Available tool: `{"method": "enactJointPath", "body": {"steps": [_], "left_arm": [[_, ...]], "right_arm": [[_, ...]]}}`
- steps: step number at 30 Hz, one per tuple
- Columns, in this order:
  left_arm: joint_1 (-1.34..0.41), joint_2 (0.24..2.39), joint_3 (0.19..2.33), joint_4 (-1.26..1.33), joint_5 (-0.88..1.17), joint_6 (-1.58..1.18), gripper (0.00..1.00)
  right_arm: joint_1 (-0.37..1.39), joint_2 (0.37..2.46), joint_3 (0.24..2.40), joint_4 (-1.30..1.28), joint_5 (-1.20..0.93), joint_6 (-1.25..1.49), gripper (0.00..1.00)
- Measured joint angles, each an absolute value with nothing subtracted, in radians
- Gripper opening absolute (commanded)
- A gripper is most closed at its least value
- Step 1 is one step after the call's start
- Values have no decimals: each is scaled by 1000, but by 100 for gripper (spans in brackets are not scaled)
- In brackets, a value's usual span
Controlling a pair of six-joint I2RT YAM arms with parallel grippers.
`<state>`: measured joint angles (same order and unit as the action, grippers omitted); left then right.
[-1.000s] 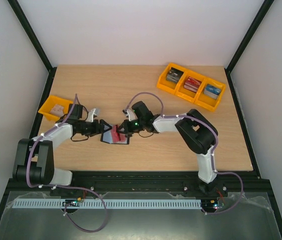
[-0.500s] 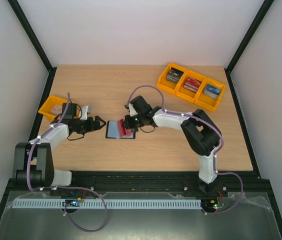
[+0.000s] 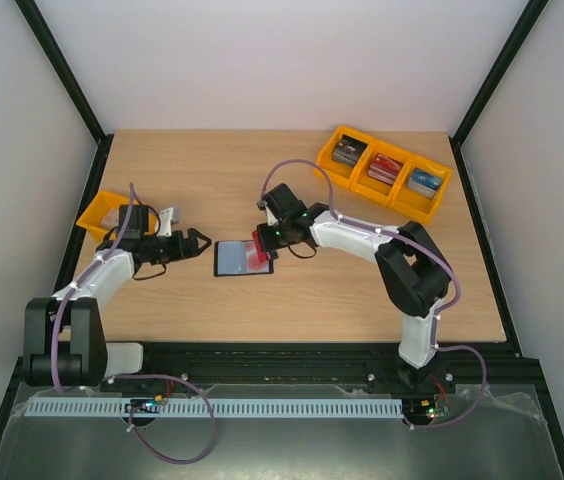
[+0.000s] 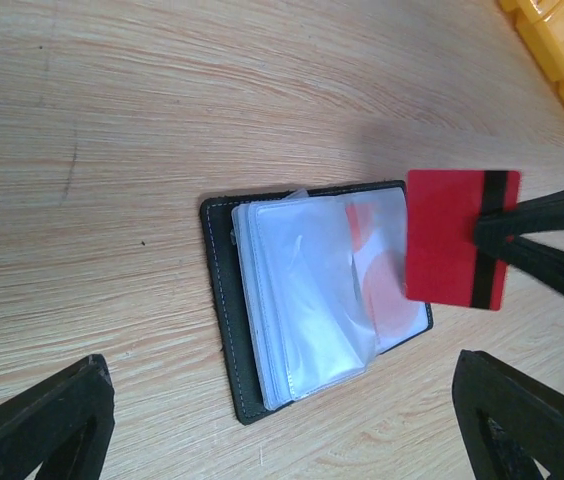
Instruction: Take the credit cards out of the card holder
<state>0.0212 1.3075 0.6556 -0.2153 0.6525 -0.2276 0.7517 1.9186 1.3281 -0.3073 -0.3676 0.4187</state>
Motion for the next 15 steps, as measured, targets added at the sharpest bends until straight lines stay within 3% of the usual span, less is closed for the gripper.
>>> {"method": "enactJointPath", "body": {"steps": [9,15], "left_arm": [[36,1286,656,-215,675,-223,99],[54,1271,661,-218,693,-217,99]], "right_arm": [[741,1785,1462,-492,-55,178,1],[726,1705,1480,-484,298,-190,2]]}}
